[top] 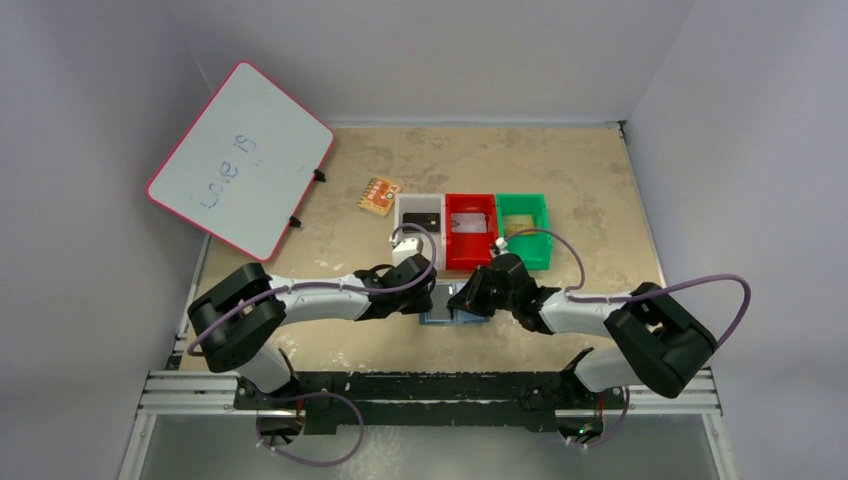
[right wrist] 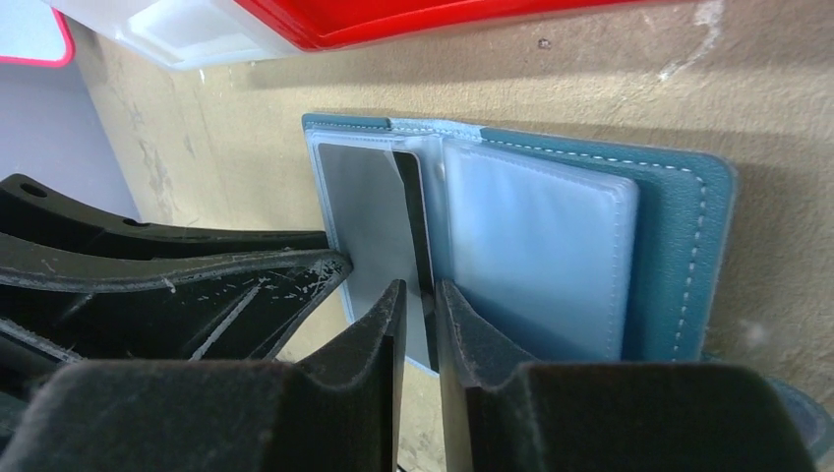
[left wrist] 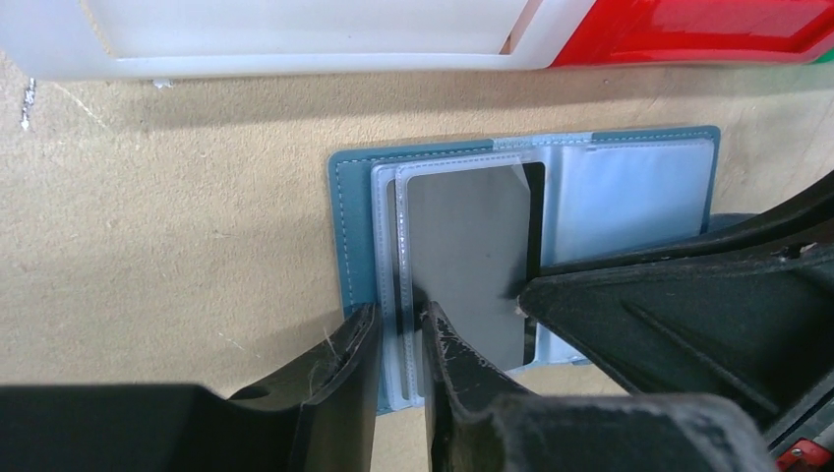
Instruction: Take the credit cards out of the card holder
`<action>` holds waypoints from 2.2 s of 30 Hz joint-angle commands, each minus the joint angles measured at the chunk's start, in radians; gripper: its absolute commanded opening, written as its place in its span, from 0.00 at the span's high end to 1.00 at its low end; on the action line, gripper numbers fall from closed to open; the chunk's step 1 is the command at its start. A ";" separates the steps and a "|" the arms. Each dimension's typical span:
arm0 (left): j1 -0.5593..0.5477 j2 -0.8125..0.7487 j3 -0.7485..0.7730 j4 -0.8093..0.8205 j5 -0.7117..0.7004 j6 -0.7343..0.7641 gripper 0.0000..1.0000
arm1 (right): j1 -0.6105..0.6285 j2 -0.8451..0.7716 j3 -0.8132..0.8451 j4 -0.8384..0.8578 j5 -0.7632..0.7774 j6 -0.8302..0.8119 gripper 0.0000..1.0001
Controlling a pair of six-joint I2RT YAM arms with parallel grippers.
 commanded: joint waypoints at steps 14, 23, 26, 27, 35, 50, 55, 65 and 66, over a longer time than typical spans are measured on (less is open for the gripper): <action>-0.002 0.029 0.033 -0.038 -0.022 0.056 1.00 | -0.005 -0.017 -0.073 0.094 -0.016 0.076 1.00; -0.002 0.007 0.019 -0.057 -0.033 0.067 1.00 | -0.007 -0.089 -0.128 0.069 -0.001 0.092 1.00; -0.005 -0.017 -0.001 -0.060 -0.032 0.065 1.00 | -0.007 -0.104 -0.144 0.062 -0.010 0.091 1.00; -0.005 -0.026 -0.007 -0.062 -0.032 0.064 1.00 | -0.007 -0.110 -0.149 0.062 -0.011 0.094 1.00; -0.010 -0.094 -0.038 -0.069 -0.031 0.041 1.00 | -0.007 -0.128 -0.156 0.056 -0.009 0.094 1.00; -0.017 -0.081 0.087 0.043 0.046 0.087 0.76 | -0.007 -0.074 -0.149 0.065 -0.019 0.066 1.00; -0.017 -0.021 0.086 0.055 0.056 0.072 0.78 | -0.007 -0.101 -0.152 0.034 0.007 0.075 1.00; -0.023 0.041 0.053 0.018 0.026 0.058 0.83 | -0.007 -0.141 -0.149 -0.007 0.030 0.085 1.00; -0.023 0.044 0.053 0.008 0.020 0.059 0.83 | -0.007 -0.145 -0.148 -0.011 0.031 0.086 1.00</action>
